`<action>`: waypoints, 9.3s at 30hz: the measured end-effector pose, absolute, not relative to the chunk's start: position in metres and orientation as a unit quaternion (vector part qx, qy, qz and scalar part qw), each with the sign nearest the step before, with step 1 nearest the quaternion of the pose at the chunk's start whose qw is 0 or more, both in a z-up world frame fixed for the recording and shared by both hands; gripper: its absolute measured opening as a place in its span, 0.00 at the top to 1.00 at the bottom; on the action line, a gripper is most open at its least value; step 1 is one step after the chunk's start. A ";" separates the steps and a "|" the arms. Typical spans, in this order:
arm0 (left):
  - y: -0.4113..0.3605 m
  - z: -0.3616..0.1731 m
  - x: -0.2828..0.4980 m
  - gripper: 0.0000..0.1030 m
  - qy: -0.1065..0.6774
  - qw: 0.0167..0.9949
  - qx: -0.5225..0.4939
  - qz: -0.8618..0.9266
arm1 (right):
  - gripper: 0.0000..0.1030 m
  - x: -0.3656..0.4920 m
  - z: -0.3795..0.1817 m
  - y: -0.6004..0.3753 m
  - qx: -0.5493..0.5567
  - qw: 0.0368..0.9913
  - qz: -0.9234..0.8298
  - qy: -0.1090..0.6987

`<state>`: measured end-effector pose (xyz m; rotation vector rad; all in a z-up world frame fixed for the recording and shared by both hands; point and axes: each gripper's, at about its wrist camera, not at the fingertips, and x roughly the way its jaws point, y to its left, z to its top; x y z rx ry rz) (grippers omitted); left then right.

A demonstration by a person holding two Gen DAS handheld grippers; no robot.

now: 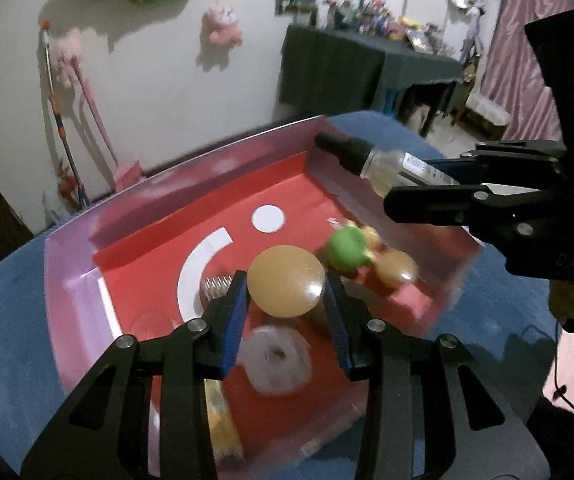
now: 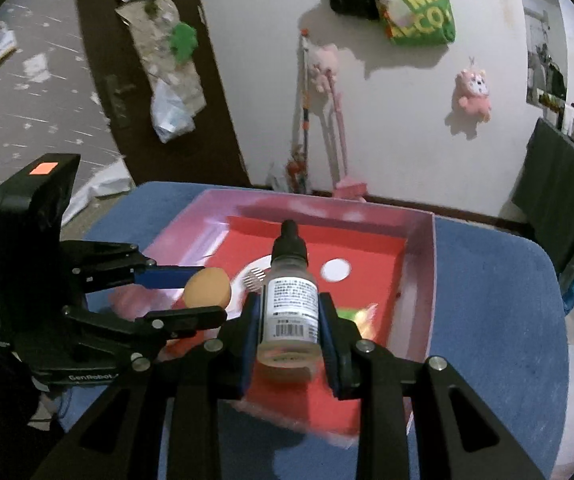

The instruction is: Organize rigid objects

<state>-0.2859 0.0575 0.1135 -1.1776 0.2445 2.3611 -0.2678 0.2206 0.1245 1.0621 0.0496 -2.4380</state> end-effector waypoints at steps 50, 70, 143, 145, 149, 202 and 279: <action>0.080 0.061 -0.377 0.65 0.088 0.193 -0.538 0.816 | 0.71 -0.390 0.049 0.186 0.570 0.181 -0.788 0.147; 0.075 0.062 -0.376 0.65 0.081 0.191 -0.546 0.811 | 0.70 -0.394 0.049 0.185 0.579 0.174 -0.783 0.143; 0.008 0.080 -0.195 0.03 -0.008 0.014 -0.261 0.965 | 0.00 -0.218 0.064 0.203 0.242 0.052 -0.968 0.042; 0.011 0.078 -0.194 0.03 -0.003 0.017 -0.263 0.965 | 0.00 -0.221 0.058 0.208 0.256 0.053 -0.965 0.026; 0.011 0.077 -0.196 0.03 -0.002 0.014 -0.270 0.963 | 0.00 -0.220 0.055 0.211 0.260 0.056 -0.964 0.018; 0.006 0.074 -0.201 0.03 -0.012 0.002 -0.285 0.958 | 0.00 -0.221 0.052 0.208 0.261 0.039 -0.964 0.042; -0.003 0.074 -0.130 0.03 -0.049 -0.001 -0.370 0.928 | 0.00 -0.141 0.068 0.213 0.323 0.057 -0.944 0.019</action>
